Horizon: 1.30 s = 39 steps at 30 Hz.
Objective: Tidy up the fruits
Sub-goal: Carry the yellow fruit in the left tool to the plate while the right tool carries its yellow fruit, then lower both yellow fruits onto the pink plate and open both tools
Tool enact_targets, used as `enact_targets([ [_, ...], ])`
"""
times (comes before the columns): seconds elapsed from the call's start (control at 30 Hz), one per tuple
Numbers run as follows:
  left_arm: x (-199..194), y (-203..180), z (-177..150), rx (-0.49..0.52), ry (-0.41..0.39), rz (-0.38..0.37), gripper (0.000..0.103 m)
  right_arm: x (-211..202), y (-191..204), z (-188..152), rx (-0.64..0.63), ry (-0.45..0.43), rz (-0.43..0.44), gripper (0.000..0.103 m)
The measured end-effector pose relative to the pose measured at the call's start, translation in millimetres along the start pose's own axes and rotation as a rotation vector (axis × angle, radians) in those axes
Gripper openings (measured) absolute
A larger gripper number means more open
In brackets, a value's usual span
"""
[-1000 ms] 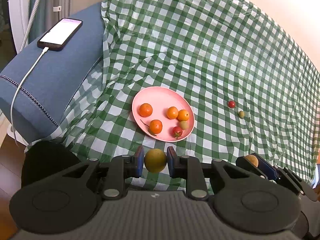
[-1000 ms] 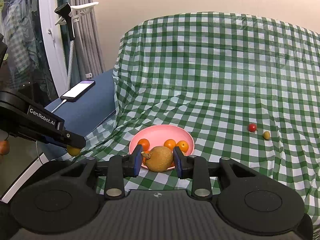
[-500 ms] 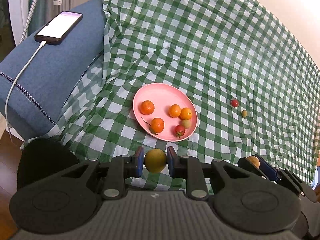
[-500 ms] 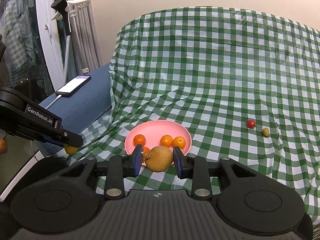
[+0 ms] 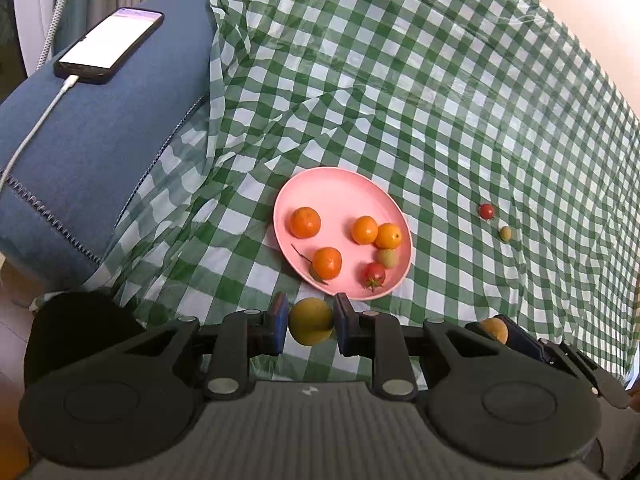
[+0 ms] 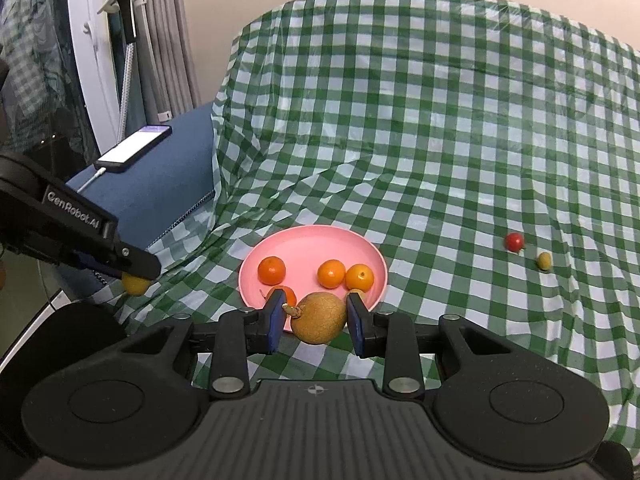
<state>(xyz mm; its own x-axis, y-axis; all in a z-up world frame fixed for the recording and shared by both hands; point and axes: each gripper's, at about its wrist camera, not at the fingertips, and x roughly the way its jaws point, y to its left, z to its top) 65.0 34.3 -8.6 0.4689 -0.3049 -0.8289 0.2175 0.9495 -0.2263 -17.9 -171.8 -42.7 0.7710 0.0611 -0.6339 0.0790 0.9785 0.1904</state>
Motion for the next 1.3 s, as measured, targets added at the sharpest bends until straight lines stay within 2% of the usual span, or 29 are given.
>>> enact_targets([
  [0.57, 118, -25, 63, 0.123, 0.066, 0.044, 0.027, 113, -16, 15, 0.033, 0.086, 0.006, 0.034],
  [0.8, 156, -32, 75, 0.171, 0.091, 0.018, 0.027, 151, -19, 12, 0.017, 0.125, 0.019, 0.034],
  [0.93, 178, -35, 77, 0.209, 0.103, 0.029, 0.027, 165, -20, 7, 0.018, 0.148, 0.024, 0.034],
  [1.13, 193, -37, 80, 0.259, 0.100, -0.002, 0.027, 182, -21, 3, 0.019, 0.173, 0.027, 0.034],
  [1.17, 191, -38, 81, 0.260, 0.081, -0.007, 0.030, 183, -21, 4, 0.019, 0.170, 0.029, 0.034],
  [1.2, 188, -38, 83, 0.258, 0.061, -0.013, 0.047, 182, -21, 5, 0.022, 0.159, 0.029, 0.039],
  [1.23, 183, -36, 85, 0.247, 0.039, -0.015, 0.079, 180, -22, 8, 0.026, 0.143, 0.027, 0.046],
  [1.27, 177, -35, 87, 0.228, 0.015, -0.006, 0.094, 176, -22, 10, 0.028, 0.131, 0.025, 0.060],
  [1.3, 170, -32, 88, 0.206, -0.019, 0.006, 0.102, 172, -23, 12, 0.029, 0.121, 0.025, 0.068],
])
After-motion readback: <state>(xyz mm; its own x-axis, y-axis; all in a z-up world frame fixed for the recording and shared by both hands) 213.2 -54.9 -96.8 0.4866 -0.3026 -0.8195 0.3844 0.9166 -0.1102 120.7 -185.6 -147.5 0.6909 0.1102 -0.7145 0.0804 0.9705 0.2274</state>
